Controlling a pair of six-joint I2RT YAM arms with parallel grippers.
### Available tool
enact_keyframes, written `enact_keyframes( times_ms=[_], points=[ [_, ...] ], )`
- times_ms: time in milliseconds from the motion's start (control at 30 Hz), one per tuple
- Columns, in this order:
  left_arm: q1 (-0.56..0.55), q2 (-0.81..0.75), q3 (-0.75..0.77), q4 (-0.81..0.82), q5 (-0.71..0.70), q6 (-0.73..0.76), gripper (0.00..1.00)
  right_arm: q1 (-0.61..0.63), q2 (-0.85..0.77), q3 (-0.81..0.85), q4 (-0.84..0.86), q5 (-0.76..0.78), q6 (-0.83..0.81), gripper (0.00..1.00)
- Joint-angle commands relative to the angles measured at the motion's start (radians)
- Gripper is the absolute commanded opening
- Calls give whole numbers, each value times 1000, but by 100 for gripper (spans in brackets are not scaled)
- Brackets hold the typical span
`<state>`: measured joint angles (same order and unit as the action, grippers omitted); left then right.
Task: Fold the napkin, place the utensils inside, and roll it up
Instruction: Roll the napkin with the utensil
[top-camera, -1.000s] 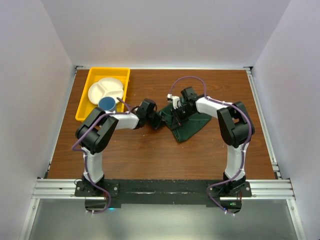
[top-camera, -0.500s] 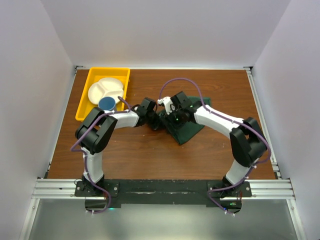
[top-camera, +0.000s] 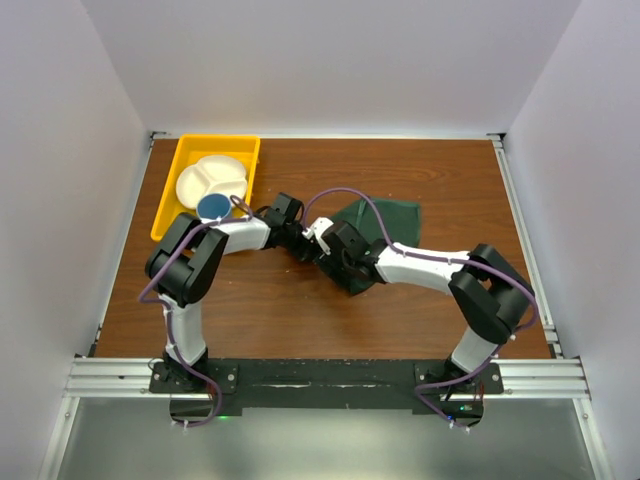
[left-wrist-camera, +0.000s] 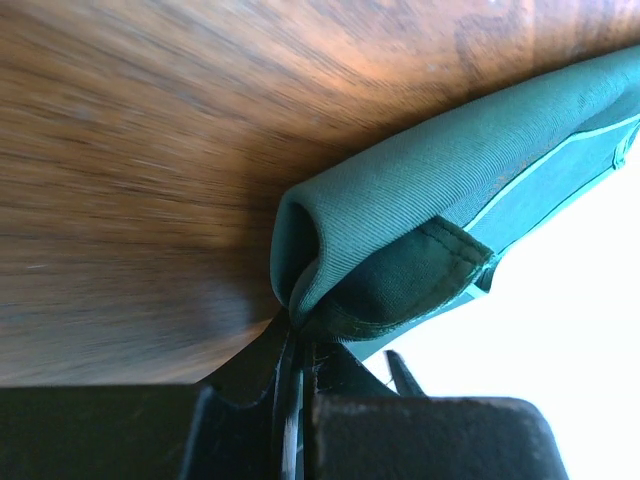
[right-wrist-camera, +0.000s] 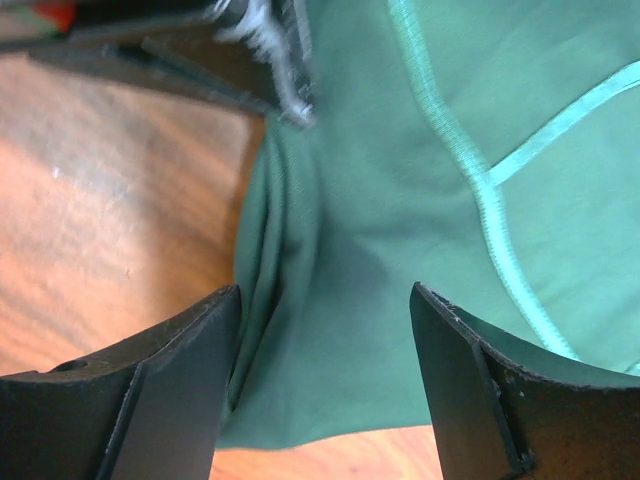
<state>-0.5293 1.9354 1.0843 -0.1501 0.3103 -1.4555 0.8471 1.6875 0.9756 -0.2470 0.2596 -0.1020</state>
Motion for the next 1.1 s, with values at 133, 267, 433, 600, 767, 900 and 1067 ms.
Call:
enact_keyframes(
  times_ms=[133, 267, 433, 600, 767, 900, 1067],
  points=[
    [11, -18, -18, -54, 29, 6, 0, 40, 43, 26, 101, 47, 41, 70],
    [11, -19, -15, -54, 30, -5, 0, 46, 60, 34, 100, 35, 51, 69],
    [11, -24, -7, -66, 33, -9, 0, 46, 139, 78, 84, 66, 59, 61],
    [11, -36, -9, -77, 44, -6, 0, 32, 173, 100, 48, 8, 94, 38],
    [15, -42, -4, -82, 47, 3, 0, -5, 187, 78, 35, -101, 180, 19],
    [26, -49, -8, -66, 61, 33, 0, -54, 189, 69, 25, -207, 200, 6],
    [46, -81, -9, -13, 58, 127, 14, -177, 186, 83, 15, -437, 209, 0]
  ],
)
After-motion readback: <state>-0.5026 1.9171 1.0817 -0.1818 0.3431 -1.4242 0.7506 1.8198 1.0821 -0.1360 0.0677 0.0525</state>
